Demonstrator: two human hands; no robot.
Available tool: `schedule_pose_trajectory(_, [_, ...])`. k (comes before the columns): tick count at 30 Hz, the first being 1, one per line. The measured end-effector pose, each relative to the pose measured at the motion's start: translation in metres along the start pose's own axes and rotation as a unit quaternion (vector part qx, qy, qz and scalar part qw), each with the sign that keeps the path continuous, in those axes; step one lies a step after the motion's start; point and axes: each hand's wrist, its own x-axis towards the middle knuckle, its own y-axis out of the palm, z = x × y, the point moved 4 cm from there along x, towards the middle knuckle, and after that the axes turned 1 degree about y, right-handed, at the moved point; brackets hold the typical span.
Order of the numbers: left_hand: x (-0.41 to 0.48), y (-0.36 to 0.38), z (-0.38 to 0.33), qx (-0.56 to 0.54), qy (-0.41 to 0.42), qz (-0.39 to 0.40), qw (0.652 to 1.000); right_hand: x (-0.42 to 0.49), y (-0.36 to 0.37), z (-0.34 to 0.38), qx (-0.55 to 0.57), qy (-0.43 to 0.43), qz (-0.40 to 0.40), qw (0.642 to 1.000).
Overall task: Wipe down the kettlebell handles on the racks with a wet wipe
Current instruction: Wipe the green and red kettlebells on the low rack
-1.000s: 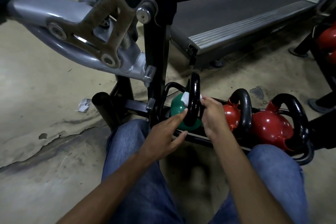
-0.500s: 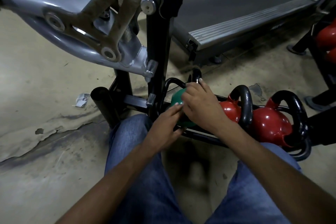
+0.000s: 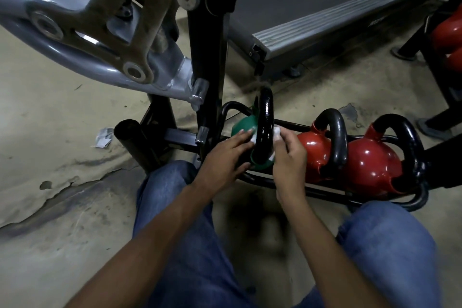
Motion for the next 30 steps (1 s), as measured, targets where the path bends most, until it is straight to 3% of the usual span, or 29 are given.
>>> schedule_pose_trajectory(3, [0.001, 0.0, 0.002, -0.004, -0.015, 0.007, 1.0, 0.014, 0.005, 0.001, 0.07, 0.062, 0.039, 0.995])
schedule_pose_trajectory(8, [-0.003, 0.0, -0.007, -0.022, -0.033, -0.002, 0.999, -0.003, -0.011, -0.007, 0.079, 0.042, 0.022, 0.996])
schedule_pose_trajectory(10, [-0.004, 0.001, -0.01, -0.029, -0.04, -0.006, 0.999, -0.012, -0.015, -0.007, 0.054, -0.006, 0.001, 0.999])
schedule_pose_trajectory(12, [-0.004, 0.002, -0.01, -0.038, -0.038, -0.01, 0.999, -0.013, -0.015, 0.001, -0.062, -0.13, 0.015, 0.99])
schedule_pose_trajectory(14, [-0.004, 0.0, -0.008, -0.045, -0.041, -0.016, 0.998, -0.006, -0.013, 0.011, -0.208, -0.298, 0.056, 0.93])
schedule_pose_trajectory(16, [-0.002, -0.002, -0.006, -0.048, -0.042, -0.021, 0.998, 0.008, -0.006, 0.019, -0.321, -0.441, 0.129, 0.828])
schedule_pose_trajectory(19, [-0.002, -0.003, -0.003, -0.048, -0.031, -0.017, 0.998, 0.026, 0.013, 0.029, -0.499, -0.533, 0.223, 0.646])
schedule_pose_trajectory(20, [-0.001, -0.004, -0.002, -0.048, -0.028, -0.016, 0.998, 0.028, 0.02, 0.033, -0.539, -0.538, 0.245, 0.6])
schedule_pose_trajectory(22, [-0.002, -0.006, -0.002, -0.049, -0.027, -0.021, 0.998, 0.027, 0.028, 0.041, -0.569, -0.548, 0.284, 0.544])
schedule_pose_trajectory(24, [-0.004, -0.008, -0.003, -0.059, -0.027, -0.028, 0.997, 0.022, 0.024, 0.038, -0.565, -0.572, 0.299, 0.514])
schedule_pose_trajectory(27, [-0.004, -0.009, -0.004, -0.085, -0.028, -0.023, 0.996, 0.009, -0.001, 0.021, -0.554, -0.614, 0.263, 0.497])
schedule_pose_trajectory(28, [-0.003, -0.009, -0.004, -0.084, -0.029, -0.019, 0.996, 0.005, -0.01, 0.016, -0.542, -0.62, 0.237, 0.516])
schedule_pose_trajectory(30, [-0.003, -0.009, -0.003, -0.073, -0.039, -0.013, 0.996, -0.005, -0.02, 0.011, -0.477, -0.6, 0.177, 0.617])
